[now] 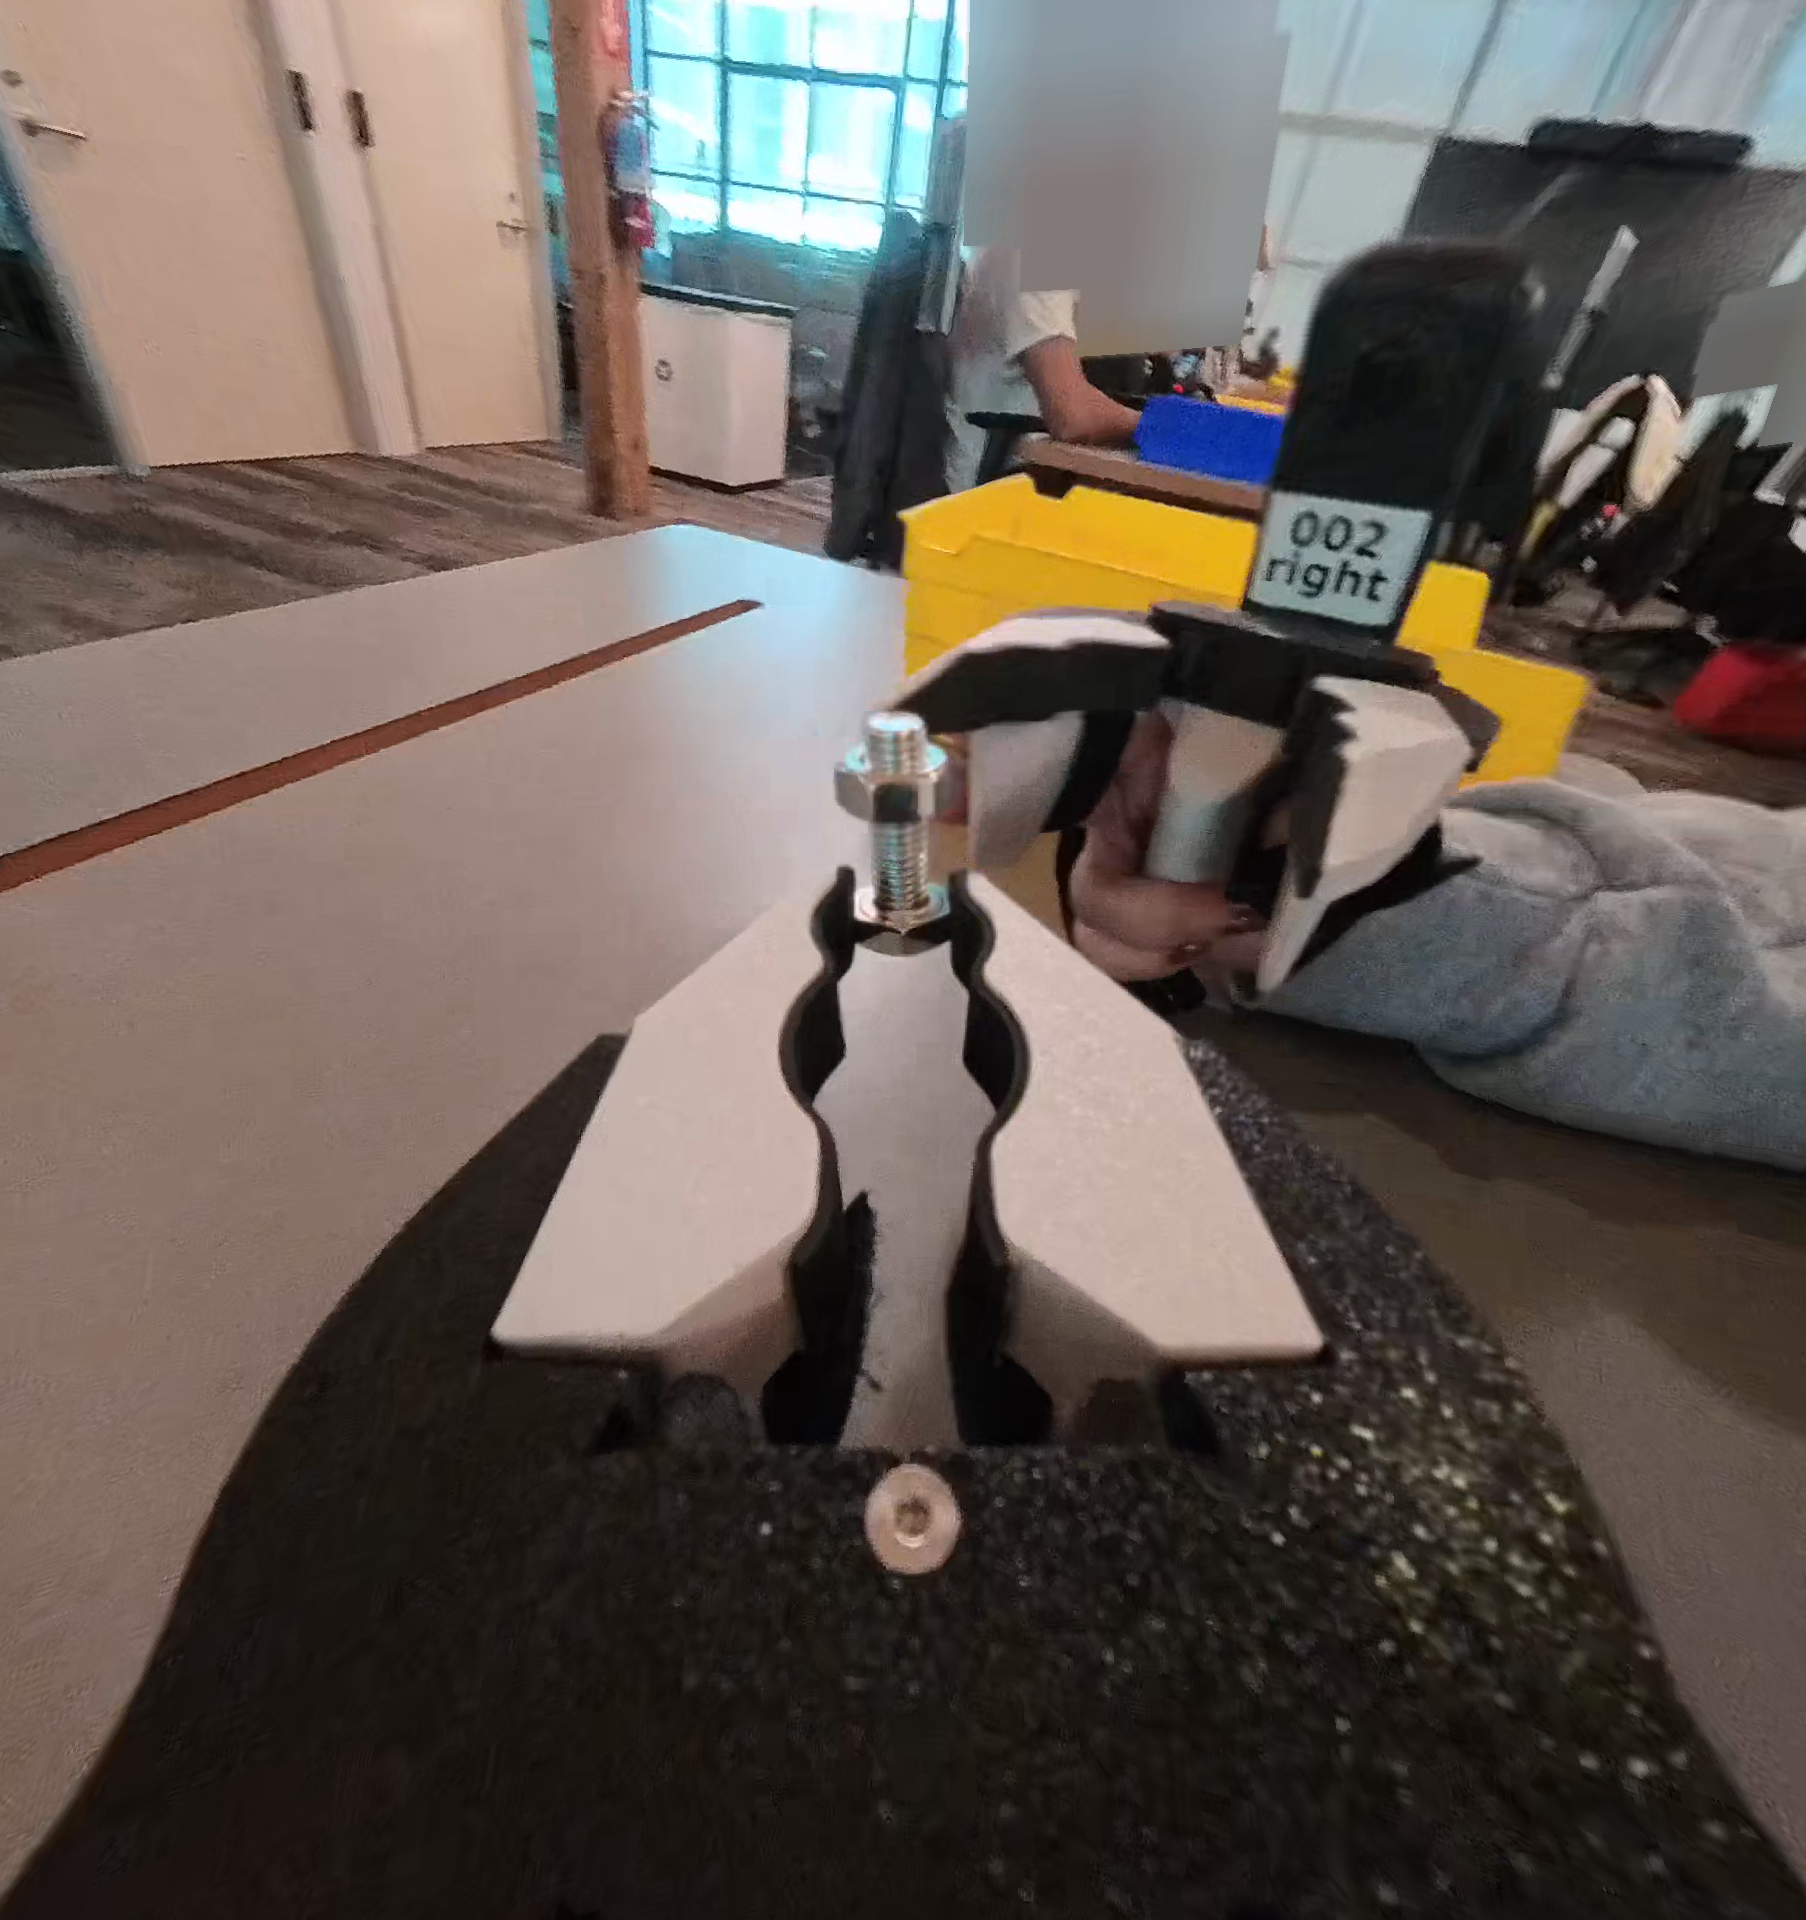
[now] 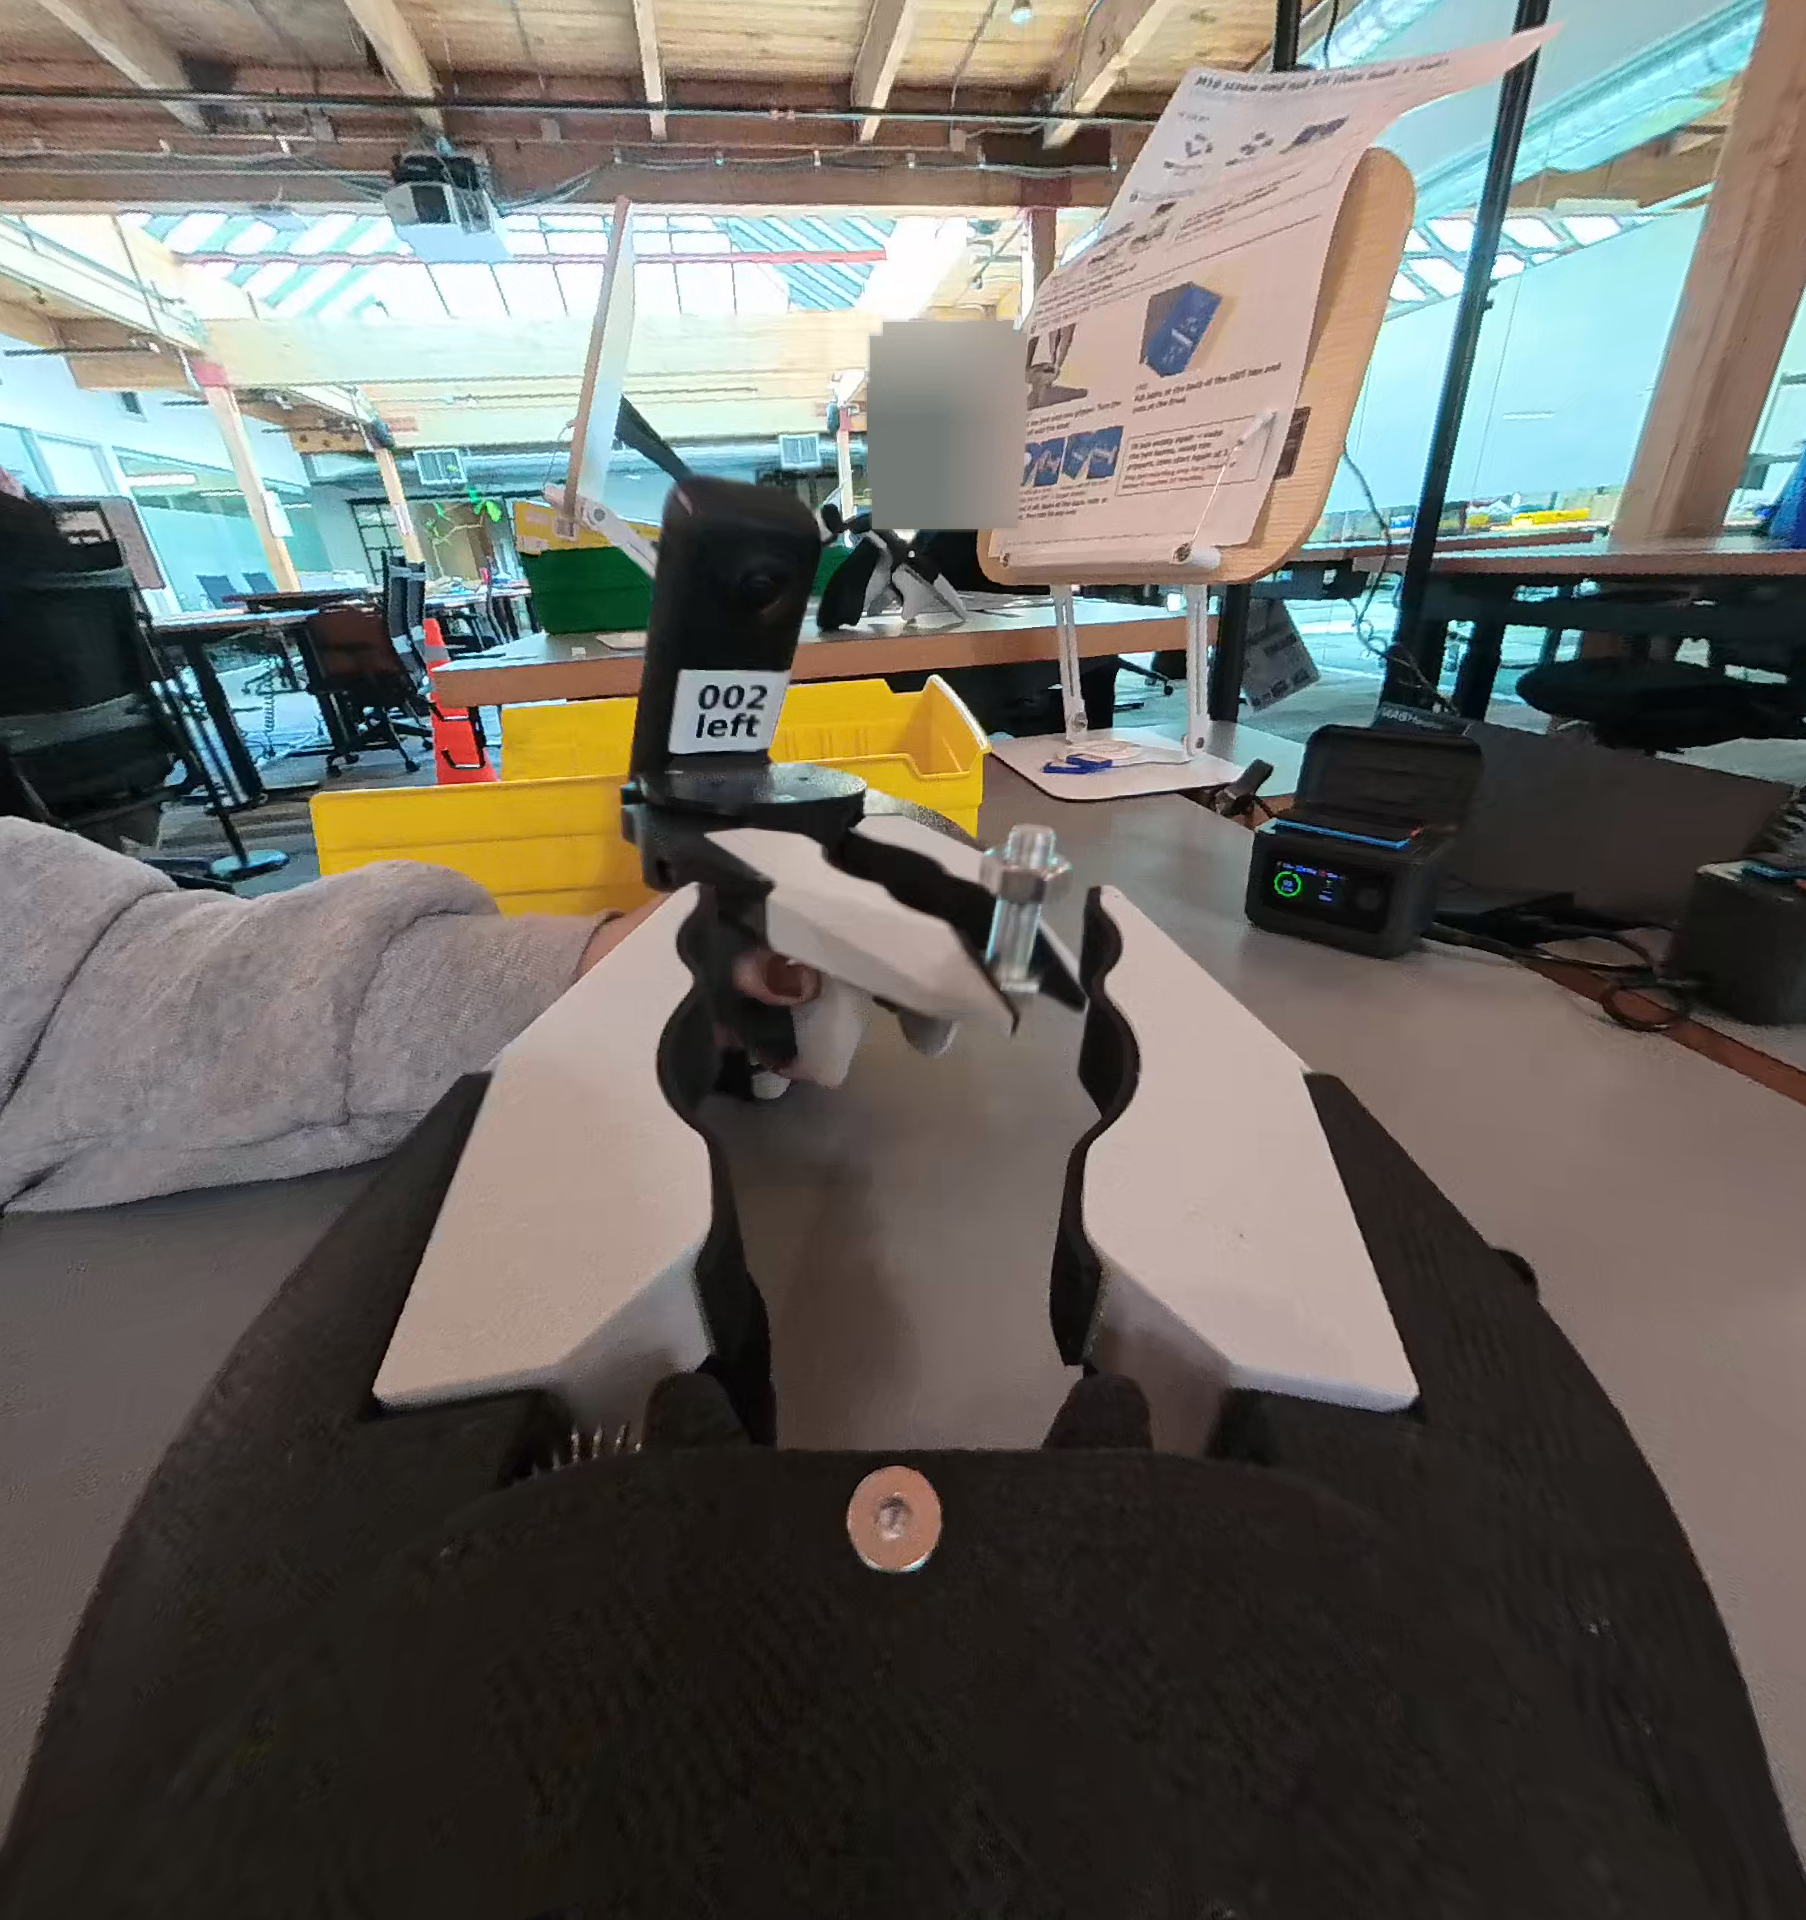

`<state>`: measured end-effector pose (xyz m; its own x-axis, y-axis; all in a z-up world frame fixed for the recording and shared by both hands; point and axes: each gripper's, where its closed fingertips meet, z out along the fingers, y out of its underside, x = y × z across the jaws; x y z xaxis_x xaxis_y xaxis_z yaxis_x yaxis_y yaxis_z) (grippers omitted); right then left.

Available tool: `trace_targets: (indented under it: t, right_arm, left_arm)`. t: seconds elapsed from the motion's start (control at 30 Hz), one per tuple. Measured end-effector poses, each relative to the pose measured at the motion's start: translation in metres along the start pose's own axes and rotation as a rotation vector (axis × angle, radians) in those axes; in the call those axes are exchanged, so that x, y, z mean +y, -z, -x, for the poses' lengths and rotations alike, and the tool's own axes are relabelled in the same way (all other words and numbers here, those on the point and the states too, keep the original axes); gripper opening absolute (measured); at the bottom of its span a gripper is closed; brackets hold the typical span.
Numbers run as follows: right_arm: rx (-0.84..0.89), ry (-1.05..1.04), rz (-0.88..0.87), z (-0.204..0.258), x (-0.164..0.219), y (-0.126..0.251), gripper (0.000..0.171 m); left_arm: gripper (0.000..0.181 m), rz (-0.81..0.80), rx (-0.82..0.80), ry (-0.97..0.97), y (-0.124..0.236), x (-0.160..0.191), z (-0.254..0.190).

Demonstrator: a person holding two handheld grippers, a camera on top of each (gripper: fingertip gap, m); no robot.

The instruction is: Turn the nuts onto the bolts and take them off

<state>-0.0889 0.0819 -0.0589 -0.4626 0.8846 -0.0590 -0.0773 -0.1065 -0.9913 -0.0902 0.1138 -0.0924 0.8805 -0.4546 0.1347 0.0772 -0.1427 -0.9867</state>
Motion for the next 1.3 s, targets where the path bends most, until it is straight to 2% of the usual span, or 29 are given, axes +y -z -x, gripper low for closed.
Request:
trace_targets:
  t: [0.13,0.2,0.27,0.3,0.33,0.37,0.5,0.6,0.67,0.73,0.8,0.87,0.97,1.1,1.17,1.2,1.23,1.27,1.3]
  right_arm:
    - [-0.043,-0.008,0.028,0.009,0.007,-0.007,0.075]
    - [-0.071,-0.005,0.041,0.014,0.008,-0.008,0.073]
    - [-0.042,-0.011,0.046,0.008,0.008,-0.006,0.083]
    - [-0.044,-0.016,0.035,0.006,0.006,-0.003,0.083]
    - [-0.055,-0.026,0.027,0.006,0.004,0.001,0.066]
    - [-0.04,-0.034,0.02,0.002,0.003,0.003,0.067]
    - [-0.032,-0.028,0.032,0.001,0.005,-0.001,0.076]
    - [-0.071,-0.018,0.062,0.011,0.011,-0.007,0.077]
    - [-0.089,-0.004,0.073,0.016,0.013,-0.008,0.073]
    - [-0.067,-0.014,0.081,0.01,0.013,-0.004,0.079]
    - [-0.082,-0.04,0.067,0.008,0.009,0.003,0.064]
    - [-0.05,-0.04,0.048,0.001,0.005,0.005,0.067]
    - [-0.044,-0.037,0.056,0.002,0.008,0.001,0.077]
    - [-0.088,-0.03,0.064,0.013,0.011,-0.006,0.078]
    - [-0.099,-0.027,0.074,0.016,0.012,-0.006,0.078]
    - [-0.084,-0.029,0.076,0.013,0.012,-0.005,0.083]
    - [-0.101,-0.032,0.068,0.013,0.01,-0.001,0.079]
    - [-0.128,-0.046,0.049,0.015,0.006,0.003,0.053]
    - [-0.105,-0.06,0.028,0.01,0.002,0.005,0.057]
  left_arm:
    - [0.016,0.067,0.179,-0.044,-0.017,0.009,-0.043]
    - [0.016,0.078,0.106,-0.047,-0.018,0.012,-0.032]
    - [0.016,0.034,-0.028,0.001,-0.009,0.006,-0.003]
    - [0.016,0.006,-0.094,0.026,0.0,0.002,0.011]
    - [0.016,-0.009,-0.129,0.038,0.007,-0.001,0.021]
    - [0.016,-0.011,-0.125,0.027,0.011,-0.003,0.022]
    - [0.016,0.069,0.019,-0.099,-0.006,0.006,-0.017]
    - [0.016,0.097,0.091,-0.12,-0.017,0.014,-0.038]
    - [0.016,0.083,0.042,-0.087,-0.015,0.011,-0.025]
    - [0.016,0.037,-0.054,-0.024,-0.003,0.005,0.001]
    - [0.016,0.008,-0.13,0.036,0.011,0.002,0.023]
    - [0.016,-0.016,-0.106,0.015,0.015,-0.003,0.021]
    - [0.016,0.038,0.014,-0.068,0.0,0.001,-0.01]
    - [0.016,0.089,0.094,-0.11,-0.014,0.011,-0.035]
    - [0.016,0.066,0.011,-0.081,-0.009,0.008,-0.017]
    - [0.016,0.041,-0.063,-0.045,-0.001,0.004,0.0]
    - [0.016,0.016,-0.155,0.008,0.009,0.001,0.021]
    - [0.016,-0.007,-0.211,0.042,0.018,-0.001,0.034]
    - [0.016,-0.026,-0.231,0.057,0.025,-0.004,0.042]
